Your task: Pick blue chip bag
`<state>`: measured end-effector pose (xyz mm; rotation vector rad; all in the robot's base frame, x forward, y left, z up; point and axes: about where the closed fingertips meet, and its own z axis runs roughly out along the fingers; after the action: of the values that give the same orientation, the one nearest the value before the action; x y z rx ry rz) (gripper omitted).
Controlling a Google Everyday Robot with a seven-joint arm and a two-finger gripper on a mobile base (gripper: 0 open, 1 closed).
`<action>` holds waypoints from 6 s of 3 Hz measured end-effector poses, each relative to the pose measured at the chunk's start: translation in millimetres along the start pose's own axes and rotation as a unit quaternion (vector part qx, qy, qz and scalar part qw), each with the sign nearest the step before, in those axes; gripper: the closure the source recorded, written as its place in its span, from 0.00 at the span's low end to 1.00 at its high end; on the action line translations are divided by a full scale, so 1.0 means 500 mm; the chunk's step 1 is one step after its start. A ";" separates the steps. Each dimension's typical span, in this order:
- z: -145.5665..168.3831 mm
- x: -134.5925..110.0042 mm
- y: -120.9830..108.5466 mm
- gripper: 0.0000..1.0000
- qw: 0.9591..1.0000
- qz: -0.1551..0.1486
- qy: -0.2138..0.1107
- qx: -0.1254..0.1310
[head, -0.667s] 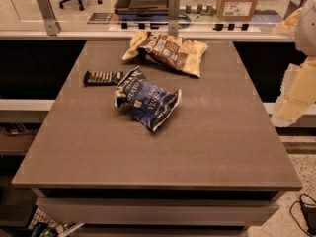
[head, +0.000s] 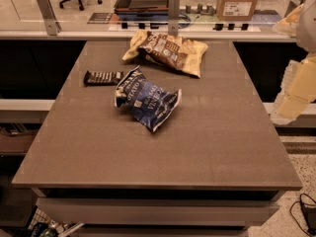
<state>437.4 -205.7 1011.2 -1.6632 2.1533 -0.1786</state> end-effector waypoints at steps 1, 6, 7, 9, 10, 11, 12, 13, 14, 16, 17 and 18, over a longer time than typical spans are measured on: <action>0.003 -0.018 -0.017 0.00 0.999 0.034 -0.038 -0.007; 0.263 -0.367 -0.032 0.00 0.972 0.190 -0.134 -0.046; 0.325 -0.410 -0.041 0.00 0.977 0.179 -0.104 -0.051; 0.375 -0.442 -0.028 0.00 0.988 0.132 -0.038 -0.064; 0.397 -0.426 -0.014 0.00 0.984 0.153 -0.045 -0.077; 0.452 -0.405 0.003 0.00 0.978 0.176 -0.051 -0.100; 0.453 -0.407 0.004 0.17 0.978 0.176 -0.051 -0.100; 0.453 -0.408 0.006 0.41 0.978 0.175 -0.051 -0.100; 0.453 -0.409 0.008 0.64 0.978 0.174 -0.051 -0.101; 0.454 -0.412 0.011 1.00 0.979 0.172 -0.050 -0.101; 0.454 -0.412 0.011 1.00 0.979 0.172 -0.050 -0.101; 0.435 -0.420 0.002 1.00 0.980 0.156 -0.069 -0.106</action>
Offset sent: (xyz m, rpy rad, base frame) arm 0.0457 0.0686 -0.0111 0.4766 0.0429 -0.1198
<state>565.1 25.8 864.2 -1.3686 2.3535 0.2596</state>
